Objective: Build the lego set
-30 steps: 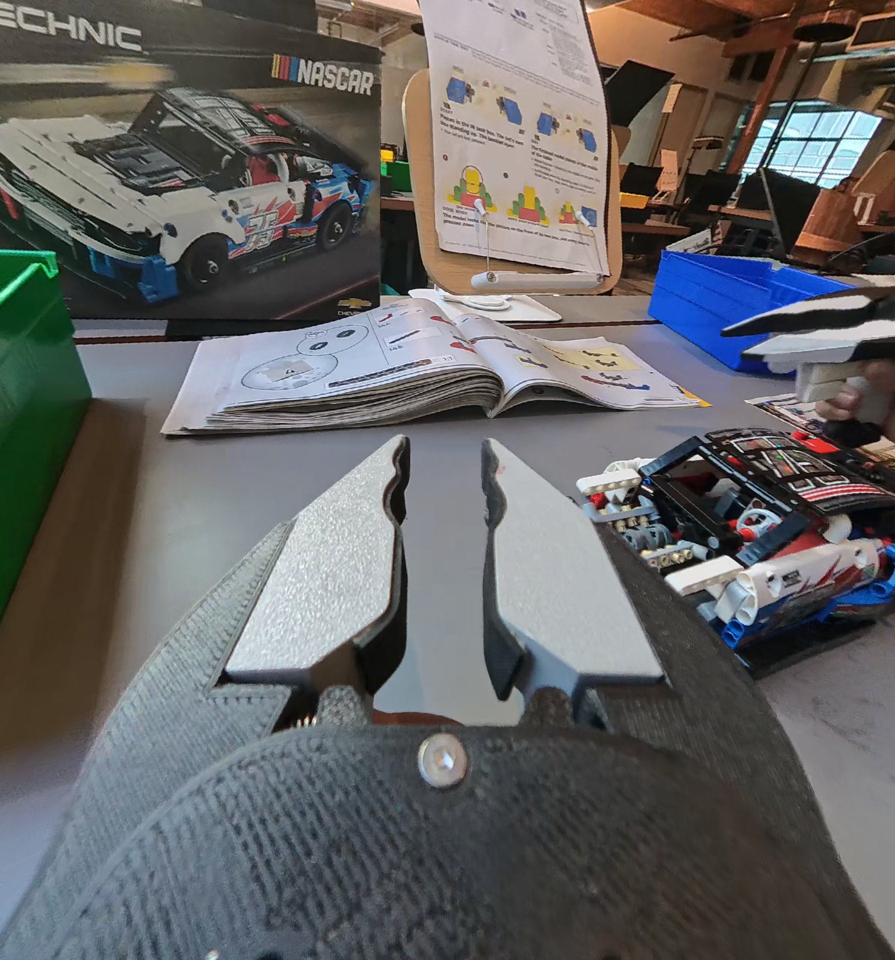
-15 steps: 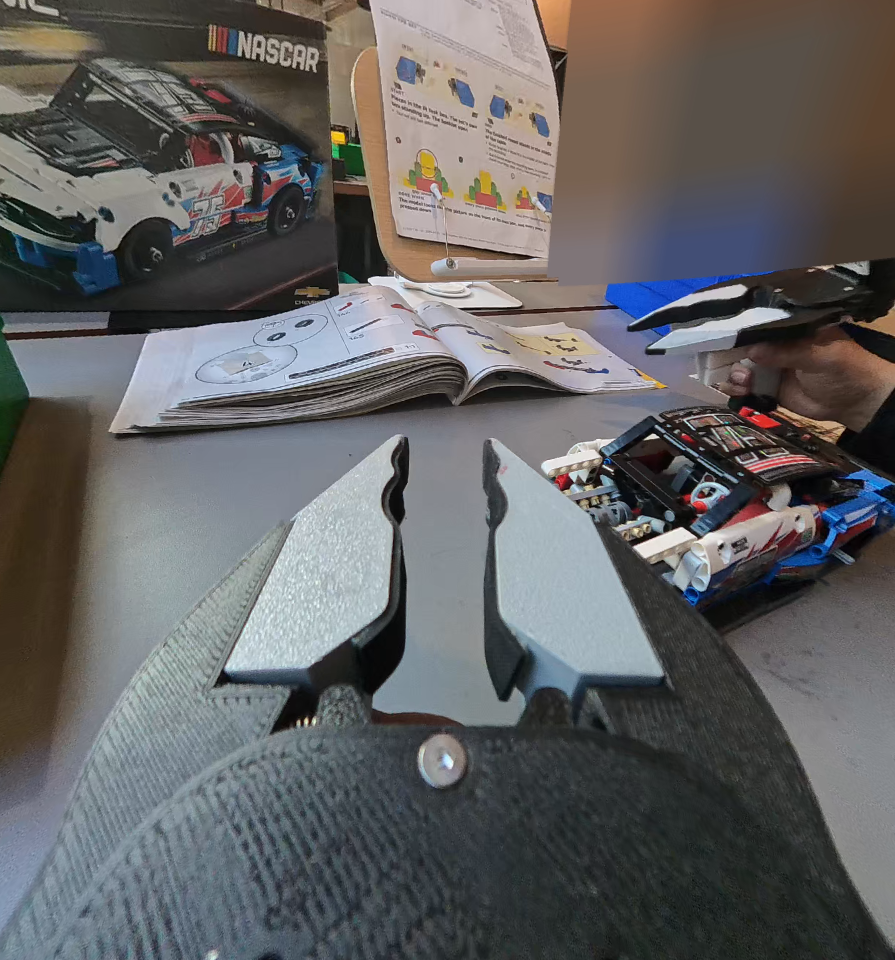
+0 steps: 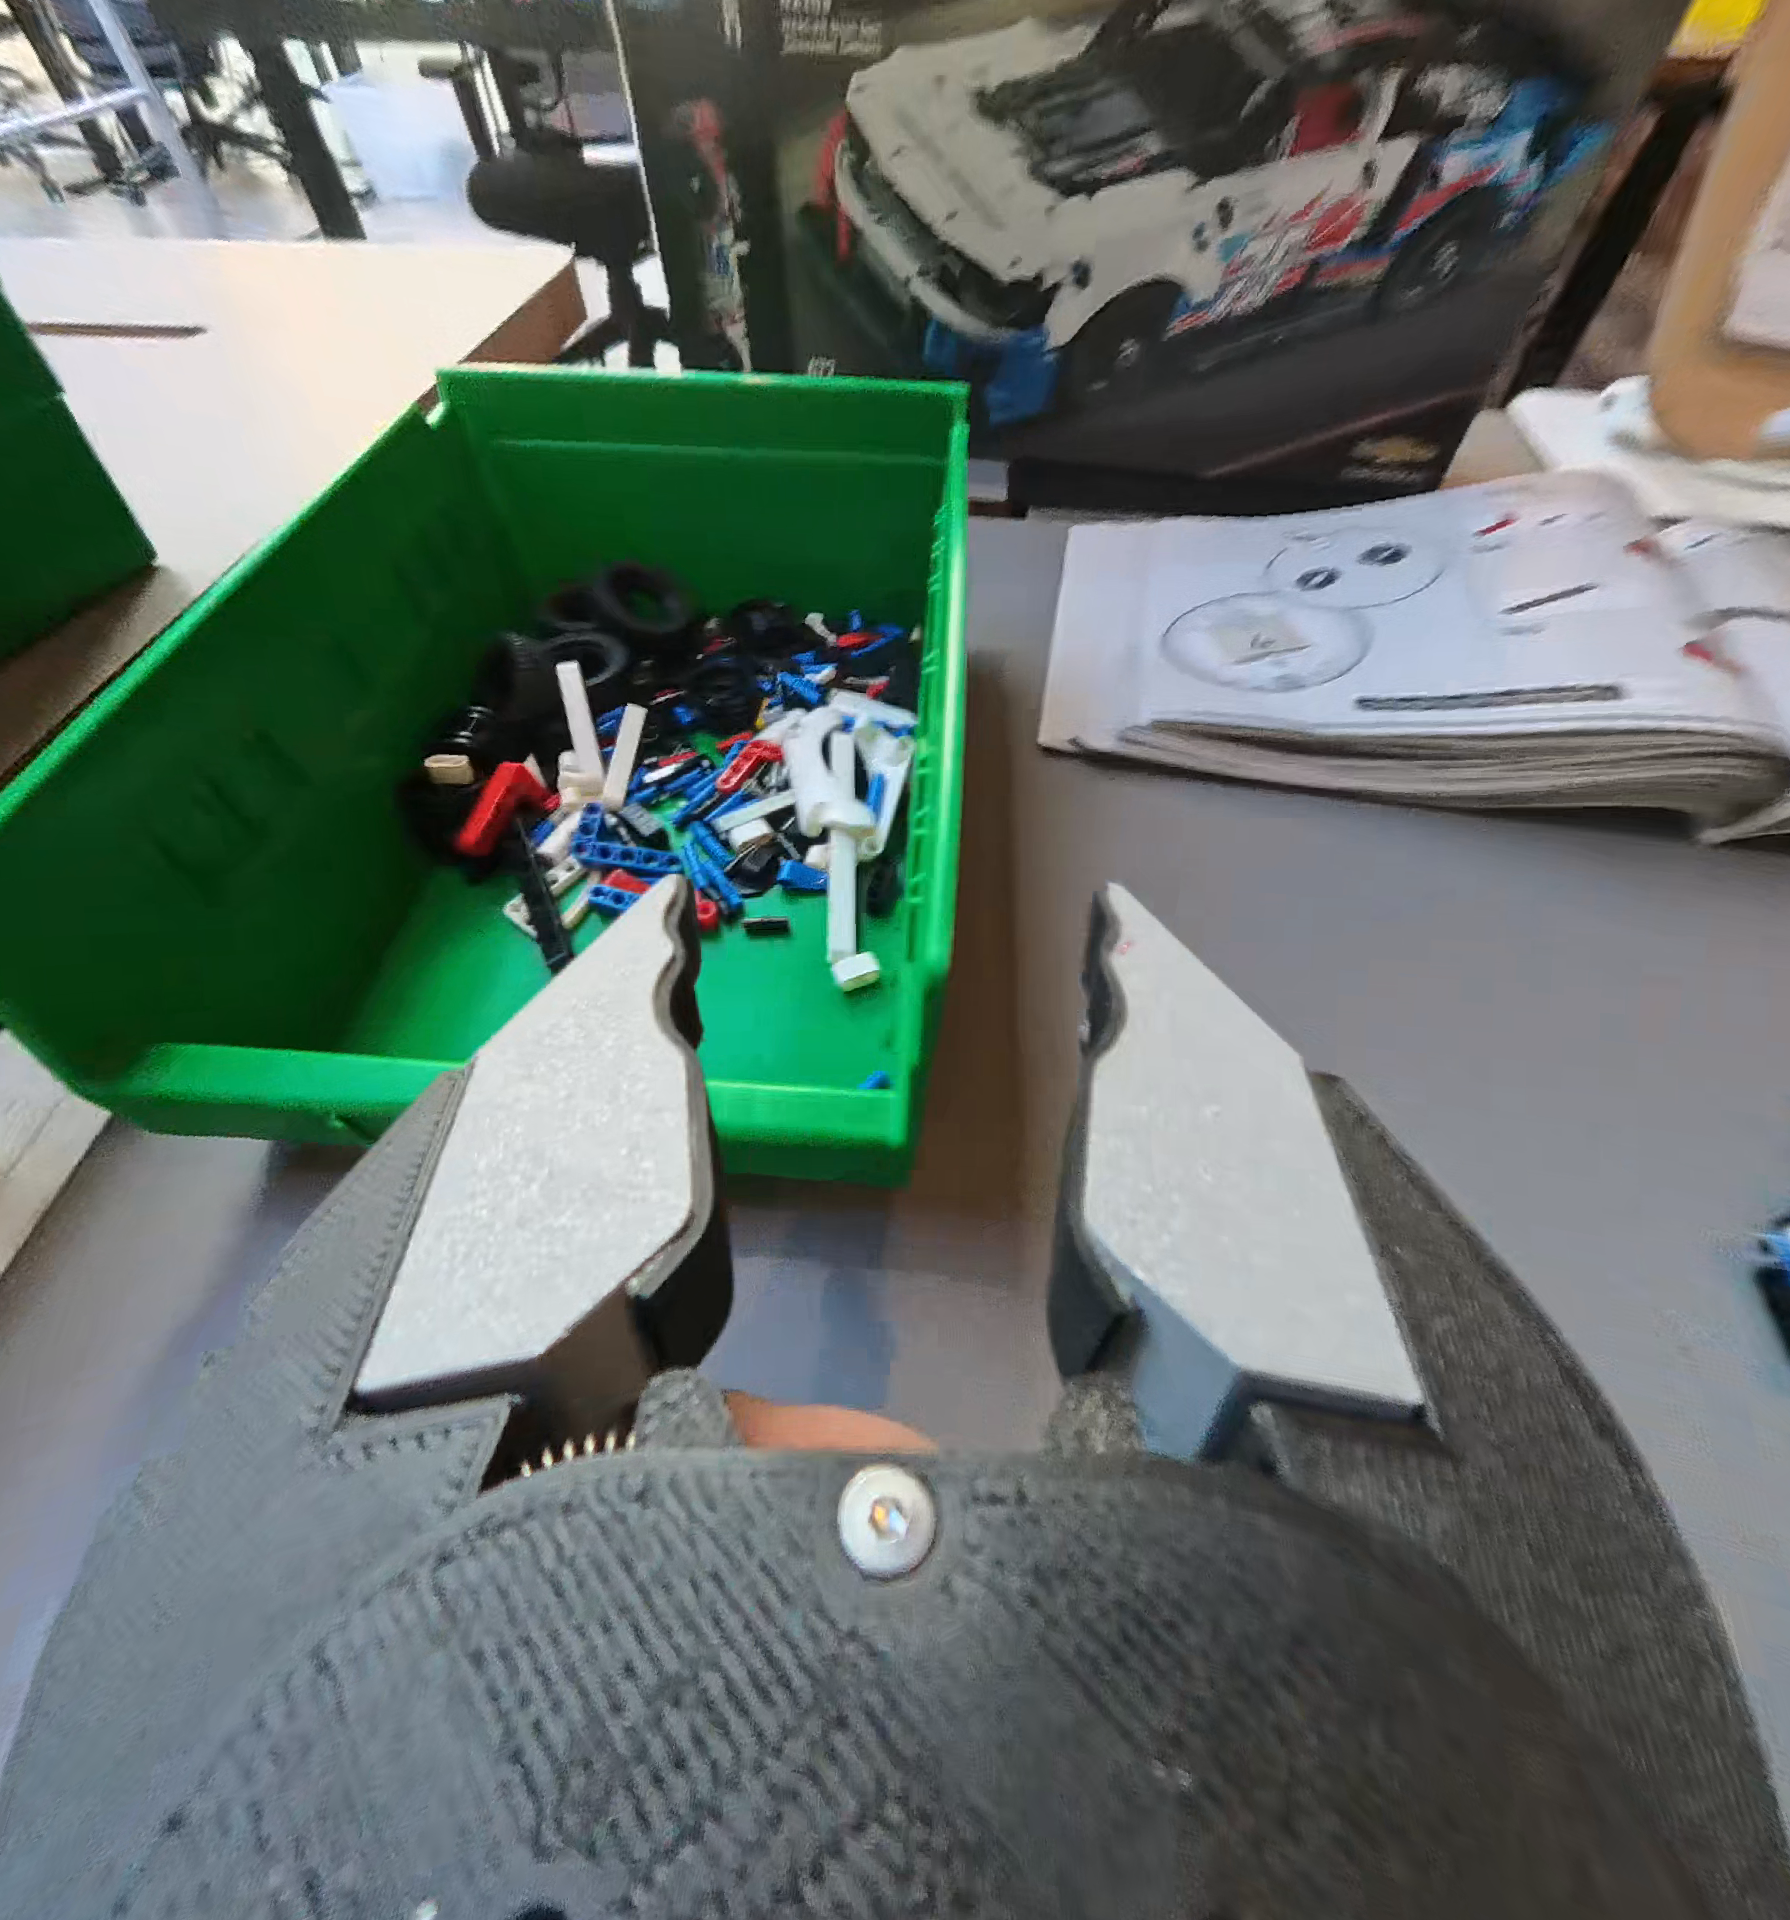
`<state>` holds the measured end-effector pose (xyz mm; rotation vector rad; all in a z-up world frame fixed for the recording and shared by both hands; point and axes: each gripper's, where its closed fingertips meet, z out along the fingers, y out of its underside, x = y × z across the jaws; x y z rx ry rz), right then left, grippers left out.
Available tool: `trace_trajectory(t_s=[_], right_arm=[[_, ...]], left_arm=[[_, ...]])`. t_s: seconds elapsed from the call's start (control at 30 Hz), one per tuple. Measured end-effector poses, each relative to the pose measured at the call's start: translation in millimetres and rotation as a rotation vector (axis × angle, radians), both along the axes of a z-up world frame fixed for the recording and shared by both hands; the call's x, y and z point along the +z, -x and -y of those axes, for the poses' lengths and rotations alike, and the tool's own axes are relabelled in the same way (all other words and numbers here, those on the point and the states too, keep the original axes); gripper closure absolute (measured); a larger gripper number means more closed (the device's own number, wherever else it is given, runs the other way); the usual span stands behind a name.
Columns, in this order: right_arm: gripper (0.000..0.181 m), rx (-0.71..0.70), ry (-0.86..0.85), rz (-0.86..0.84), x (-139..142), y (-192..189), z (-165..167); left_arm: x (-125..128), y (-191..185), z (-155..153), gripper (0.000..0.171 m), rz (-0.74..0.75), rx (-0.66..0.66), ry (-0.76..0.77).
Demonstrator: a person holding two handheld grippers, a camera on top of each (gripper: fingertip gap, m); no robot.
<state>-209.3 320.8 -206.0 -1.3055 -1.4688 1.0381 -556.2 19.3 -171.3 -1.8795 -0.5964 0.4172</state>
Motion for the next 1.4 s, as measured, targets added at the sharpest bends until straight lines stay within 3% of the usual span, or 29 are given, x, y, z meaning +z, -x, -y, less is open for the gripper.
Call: trace_trajectory(t_s=[0.1,0.2,0.3,0.47,0.67,0.73,0.97,1.1,1.27,1.4], right_arm=[[0.143,0.018,-0.039,0.019,-3,2,9],[0.143,0.025,-0.055,0.016,-3,3,12],[0.145,0.016,-0.057,-0.001,1,1,10],[0.147,0.002,-0.047,-0.016,3,-2,5],[0.147,0.003,-0.043,-0.013,0,-2,4],[0.147,0.000,-0.038,-0.023,0,-2,3],[0.147,-0.038,-0.004,-0.052,3,-5,-8],[0.145,-0.055,0.070,-0.073,13,-9,-15],[0.142,-0.040,0.126,-0.059,29,-21,-10],[0.140,-0.063,0.129,0.000,25,-36,-4]], left_arm=[[-25,14,-8,0.126,0.046,-0.018,0.106],[-44,2,-20,0.166,0.147,-0.081,0.117],[-44,-1,-13,0.170,0.115,-0.009,0.150],[-45,-48,-6,0.170,0.092,-0.050,0.173],[-44,-106,-2,0.160,0.176,-0.156,0.096],[-41,-117,1,0.143,0.211,-0.199,0.076],[-27,-118,25,0.128,0.181,-0.228,0.037],[-36,-112,31,0.115,0.209,-0.251,0.025],[-41,-114,29,0.111,0.196,-0.330,0.020],[-30,-113,28,0.115,0.191,-0.399,-0.021]])
